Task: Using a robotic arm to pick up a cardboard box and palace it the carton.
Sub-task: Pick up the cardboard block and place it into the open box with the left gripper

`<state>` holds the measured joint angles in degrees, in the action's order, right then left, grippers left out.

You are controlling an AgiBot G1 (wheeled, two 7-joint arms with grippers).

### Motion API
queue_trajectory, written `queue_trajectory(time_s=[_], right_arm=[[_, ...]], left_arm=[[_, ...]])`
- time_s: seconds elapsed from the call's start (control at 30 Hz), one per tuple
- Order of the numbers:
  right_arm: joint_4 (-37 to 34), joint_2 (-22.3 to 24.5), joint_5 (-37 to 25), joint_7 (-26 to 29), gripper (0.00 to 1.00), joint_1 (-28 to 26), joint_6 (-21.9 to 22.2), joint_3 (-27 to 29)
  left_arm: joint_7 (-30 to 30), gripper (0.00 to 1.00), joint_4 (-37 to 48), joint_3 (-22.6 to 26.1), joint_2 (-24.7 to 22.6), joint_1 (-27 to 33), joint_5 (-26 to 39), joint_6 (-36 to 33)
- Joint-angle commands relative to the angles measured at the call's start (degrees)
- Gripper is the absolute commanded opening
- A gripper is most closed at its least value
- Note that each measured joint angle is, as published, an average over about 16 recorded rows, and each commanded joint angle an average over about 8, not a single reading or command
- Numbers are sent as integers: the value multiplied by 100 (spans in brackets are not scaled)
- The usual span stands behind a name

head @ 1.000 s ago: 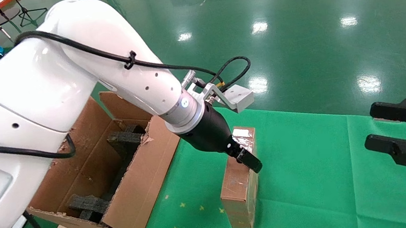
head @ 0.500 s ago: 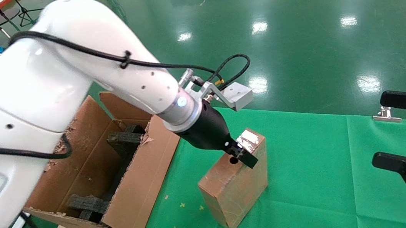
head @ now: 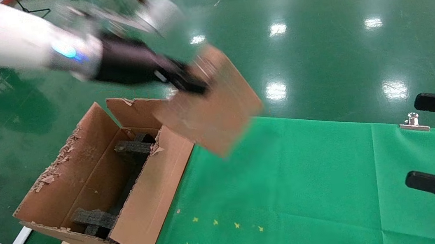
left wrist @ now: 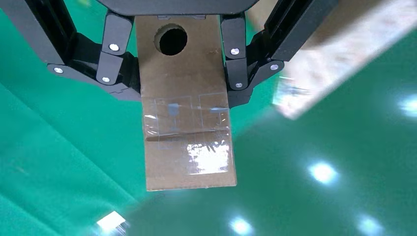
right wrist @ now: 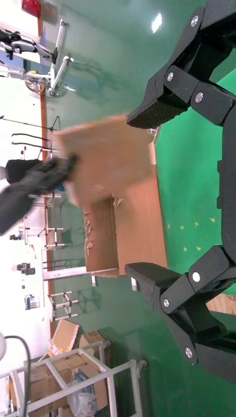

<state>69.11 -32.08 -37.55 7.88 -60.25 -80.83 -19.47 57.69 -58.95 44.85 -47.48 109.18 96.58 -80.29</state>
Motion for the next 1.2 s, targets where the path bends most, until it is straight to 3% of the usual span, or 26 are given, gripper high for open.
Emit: queue_trajectory(time_s=[0.03,0.27,0.5,0.93,1.2], right_arm=[[0,0,0,0,100,0,0,0],[0,0,0,0,100,0,0,0],[0,0,0,0,100,0,0,0],[0,0,0,0,100,0,0,0],[0,0,0,0,100,0,0,0]], left_arm=[[-245,0,151,-139,223,214,1,67],[-931,0,1068,-214,677,686,473,366],[-1432,0,2074,57,908,641,1038,393],[-2462,0,3683,243,1102,401,1182,280],[-2713,0,4250,389,1149,532,1420,174]])
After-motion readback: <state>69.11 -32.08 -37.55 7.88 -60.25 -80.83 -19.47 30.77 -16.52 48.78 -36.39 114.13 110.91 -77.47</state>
